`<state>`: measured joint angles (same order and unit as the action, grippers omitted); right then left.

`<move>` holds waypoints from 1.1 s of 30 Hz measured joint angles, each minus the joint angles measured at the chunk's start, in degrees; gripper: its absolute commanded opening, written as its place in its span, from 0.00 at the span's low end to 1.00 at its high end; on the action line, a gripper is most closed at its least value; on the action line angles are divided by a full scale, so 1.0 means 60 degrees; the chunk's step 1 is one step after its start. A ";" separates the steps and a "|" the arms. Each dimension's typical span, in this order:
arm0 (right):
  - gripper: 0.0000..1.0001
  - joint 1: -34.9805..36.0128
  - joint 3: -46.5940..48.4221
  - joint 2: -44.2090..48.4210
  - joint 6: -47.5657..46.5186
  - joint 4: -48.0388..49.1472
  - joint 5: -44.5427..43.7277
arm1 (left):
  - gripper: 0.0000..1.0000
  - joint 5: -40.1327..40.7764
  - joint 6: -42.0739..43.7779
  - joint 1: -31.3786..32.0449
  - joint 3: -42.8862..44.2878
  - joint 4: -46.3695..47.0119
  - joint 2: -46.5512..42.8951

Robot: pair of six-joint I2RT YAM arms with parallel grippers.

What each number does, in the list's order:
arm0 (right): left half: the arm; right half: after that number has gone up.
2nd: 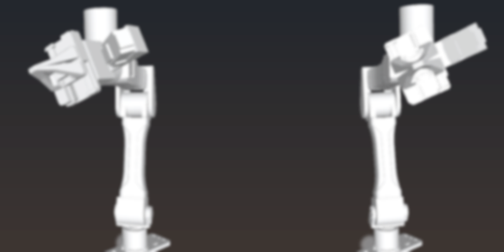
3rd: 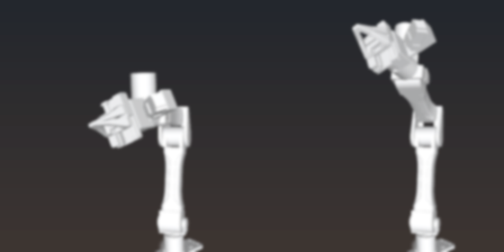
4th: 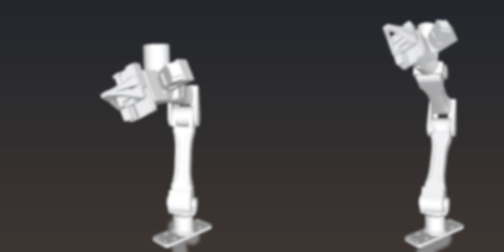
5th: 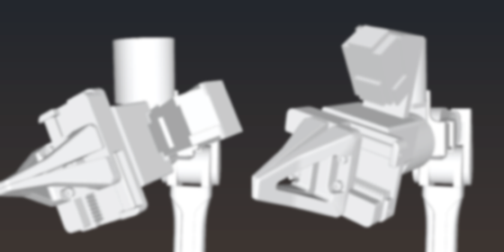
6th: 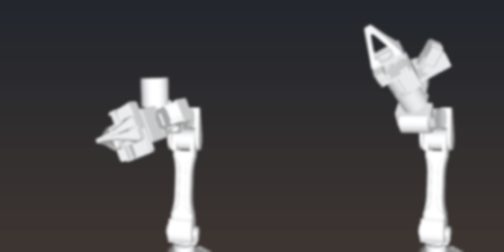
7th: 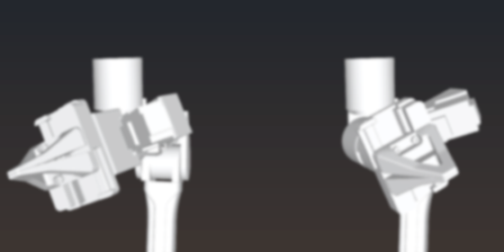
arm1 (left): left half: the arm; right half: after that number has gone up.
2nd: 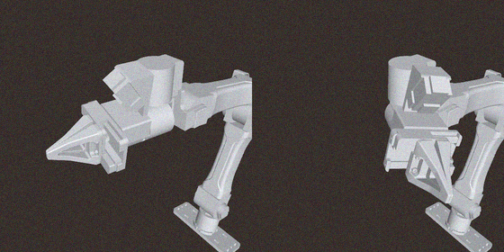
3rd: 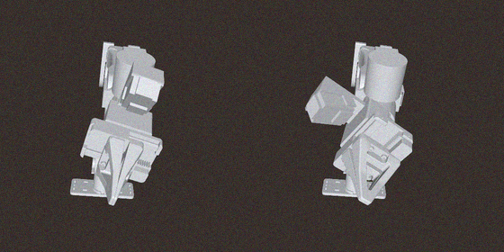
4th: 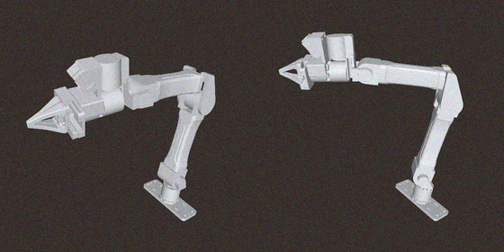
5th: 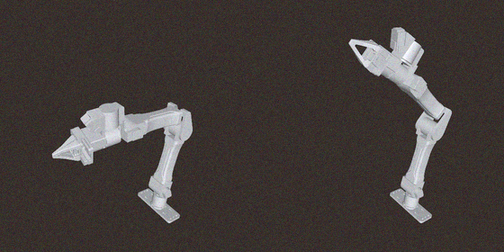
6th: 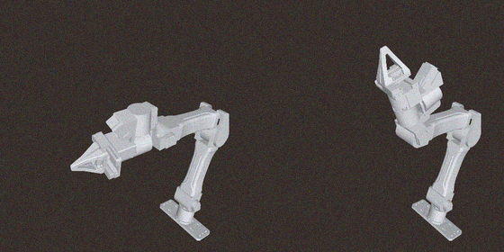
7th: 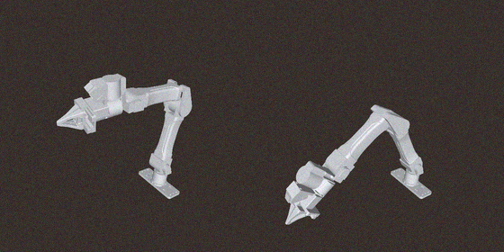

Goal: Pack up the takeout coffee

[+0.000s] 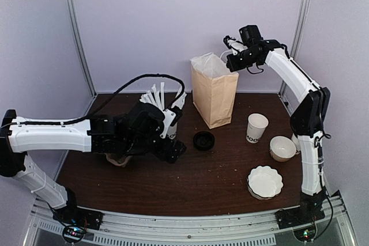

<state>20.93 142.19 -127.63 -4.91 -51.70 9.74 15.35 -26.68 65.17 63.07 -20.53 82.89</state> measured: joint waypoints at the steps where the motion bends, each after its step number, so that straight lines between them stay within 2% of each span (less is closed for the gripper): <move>1: 0.00 -0.0040 0.0015 0.0036 -0.0055 0.0007 0.0040 | 0.86 0.0011 0.0000 0.0000 0.0000 -0.0098 -0.0066; 5: 0.00 -0.0178 0.0004 0.0576 -0.0342 0.0011 0.0346 | 0.86 0.0124 0.0106 0.0000 0.0026 -0.0339 -0.0386; 8: 0.00 -0.0229 -0.0361 0.1628 -0.0517 0.0102 0.0831 | 0.87 0.0328 0.0306 0.0000 0.0113 -0.0634 -0.0725; 16: 0.00 -0.0124 -0.2619 0.5676 -0.1104 0.0805 0.2965 | 0.87 0.1501 0.1089 -0.0146 0.1177 -0.2000 -0.1581; 21: 0.00 0.0288 -0.4266 0.7399 -0.1592 0.0670 0.4441 | 0.87 0.2157 0.1144 -0.0954 0.1592 -0.3271 -0.2273; 28: 0.00 0.1082 -0.5712 0.8138 -0.2521 -0.0477 0.6298 | 0.87 0.2932 0.1140 -0.1836 0.1690 -0.4874 -0.3428; 33: 0.00 0.1810 -0.6477 0.8145 -0.3169 -0.1206 0.6823 | 0.83 0.2849 0.1107 -0.2645 0.1767 -0.5628 -0.3679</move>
<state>31.79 103.33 -78.76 -23.92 -58.94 50.68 32.45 -20.03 49.30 73.67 -54.30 60.82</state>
